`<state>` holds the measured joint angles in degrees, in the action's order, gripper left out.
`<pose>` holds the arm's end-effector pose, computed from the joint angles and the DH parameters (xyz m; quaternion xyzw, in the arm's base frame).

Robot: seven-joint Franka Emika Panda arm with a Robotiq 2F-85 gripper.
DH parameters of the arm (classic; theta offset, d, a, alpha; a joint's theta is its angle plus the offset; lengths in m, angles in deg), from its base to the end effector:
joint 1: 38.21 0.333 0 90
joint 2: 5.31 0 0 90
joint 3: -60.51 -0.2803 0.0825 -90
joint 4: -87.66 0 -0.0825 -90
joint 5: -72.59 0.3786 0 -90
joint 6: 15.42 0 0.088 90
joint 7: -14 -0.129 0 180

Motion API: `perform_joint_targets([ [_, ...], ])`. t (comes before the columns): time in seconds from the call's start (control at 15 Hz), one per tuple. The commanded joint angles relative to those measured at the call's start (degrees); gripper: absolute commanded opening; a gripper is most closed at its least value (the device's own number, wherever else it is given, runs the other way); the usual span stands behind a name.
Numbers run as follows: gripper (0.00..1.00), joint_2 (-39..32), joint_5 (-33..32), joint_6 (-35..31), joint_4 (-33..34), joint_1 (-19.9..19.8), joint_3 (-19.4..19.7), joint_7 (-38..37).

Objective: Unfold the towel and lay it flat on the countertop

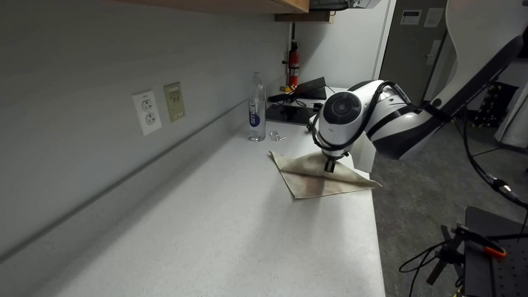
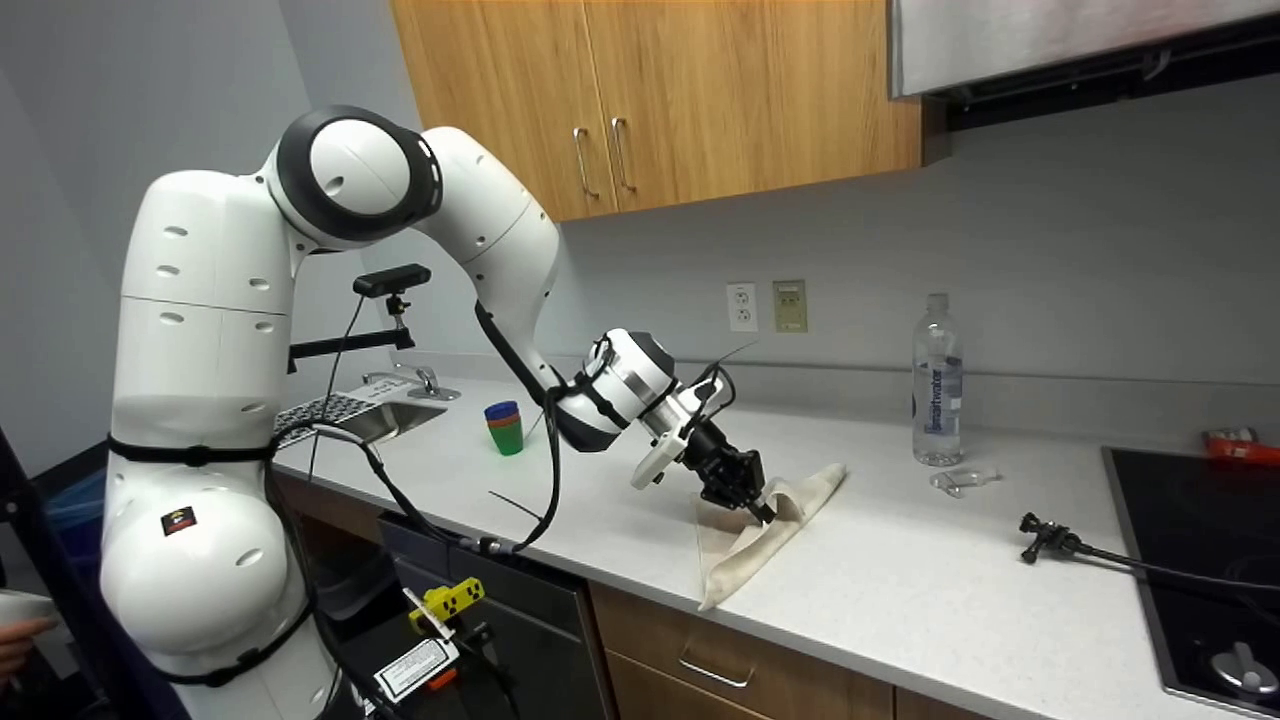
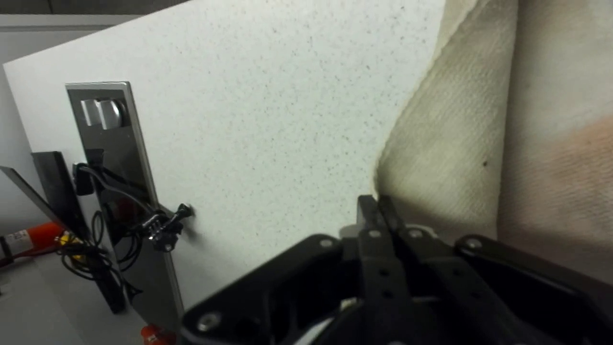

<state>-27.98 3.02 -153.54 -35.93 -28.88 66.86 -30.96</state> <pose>0.5440 0.0062 0.1603 0.9181 0.1324 0.0897 0.3628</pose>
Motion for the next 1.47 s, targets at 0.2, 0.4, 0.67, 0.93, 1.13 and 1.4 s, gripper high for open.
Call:
perform_joint_targets([
  [0.2,0.0,-2.86,-6.18,7.32,4.63,-4.11,-0.38,-8.52],
  [0.4,0.0,-4.24,-4.91,8.45,5.83,-6.28,-0.67,-8.8],
  [0.67,0.0,-6.01,-3.61,8.8,6.94,-8.2,-0.82,-8.66],
  [0.93,0.28,-7.25,-1.65,9.08,7.84,-9.09,-1.24,-7.6],
  [1.13,0.49,-6.99,-1.82,9.04,7.9,-8.54,-1.17,-8.49],
  [1.4,0.8,-3.62,-3.77,9.04,6.01,-7.39,-1.77,-8.67],
])
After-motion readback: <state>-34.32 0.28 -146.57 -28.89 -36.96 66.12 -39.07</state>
